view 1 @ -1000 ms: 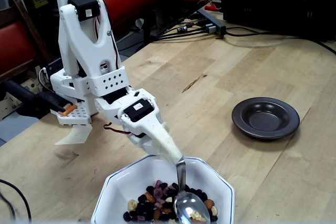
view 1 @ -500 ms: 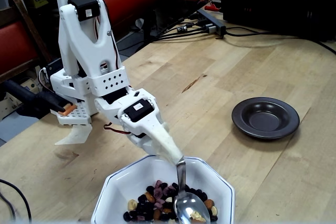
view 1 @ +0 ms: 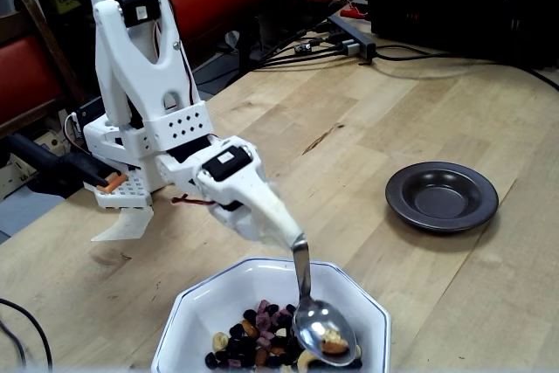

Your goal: Use spoon to transfer food from the white bowl to brown plate

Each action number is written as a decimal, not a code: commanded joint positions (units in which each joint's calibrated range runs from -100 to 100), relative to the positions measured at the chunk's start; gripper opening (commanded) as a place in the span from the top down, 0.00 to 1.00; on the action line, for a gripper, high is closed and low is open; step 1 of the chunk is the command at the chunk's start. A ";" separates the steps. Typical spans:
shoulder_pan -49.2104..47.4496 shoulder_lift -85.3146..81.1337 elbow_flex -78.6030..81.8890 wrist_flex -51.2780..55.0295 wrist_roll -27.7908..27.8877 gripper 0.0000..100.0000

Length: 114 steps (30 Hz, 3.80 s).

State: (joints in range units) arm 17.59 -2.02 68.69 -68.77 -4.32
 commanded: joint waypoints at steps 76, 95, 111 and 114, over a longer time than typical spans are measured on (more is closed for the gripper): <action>-19.00 -52.62 -1.34 54.62 0.34 0.96; -29.81 -52.62 -1.25 54.46 0.39 0.96; -38.78 -52.54 -1.25 54.62 0.39 0.96; -39.67 -51.94 -1.25 54.62 0.39 0.96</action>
State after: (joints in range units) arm -20.73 -52.25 68.77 -14.01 -4.03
